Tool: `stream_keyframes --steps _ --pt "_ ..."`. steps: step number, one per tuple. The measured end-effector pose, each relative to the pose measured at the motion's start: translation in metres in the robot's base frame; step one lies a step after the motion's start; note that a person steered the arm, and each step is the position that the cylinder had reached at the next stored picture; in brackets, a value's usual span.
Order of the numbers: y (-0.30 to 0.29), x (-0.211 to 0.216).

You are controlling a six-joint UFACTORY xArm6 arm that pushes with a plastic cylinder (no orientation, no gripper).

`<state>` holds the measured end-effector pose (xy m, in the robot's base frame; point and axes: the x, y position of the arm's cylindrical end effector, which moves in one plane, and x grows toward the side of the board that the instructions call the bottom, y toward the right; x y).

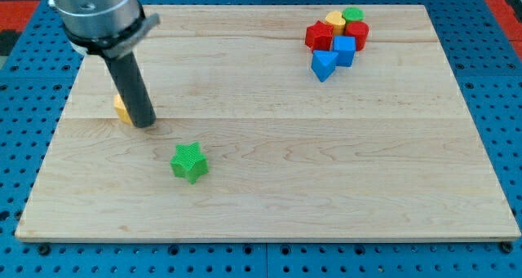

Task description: Move the green star to the bottom of the yellow hexagon

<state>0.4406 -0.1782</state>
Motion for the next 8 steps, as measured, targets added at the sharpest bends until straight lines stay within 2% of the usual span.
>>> stream_keyframes --steps 1,2,3,4,5,6,7,8 --pt "-0.006 -0.018" --pt "0.095 -0.014" --pt "0.199 0.051" --pt "0.166 0.09" --pt "0.063 0.045" --pt "0.128 0.075" --pt "0.107 0.126" --pt "0.047 0.088"
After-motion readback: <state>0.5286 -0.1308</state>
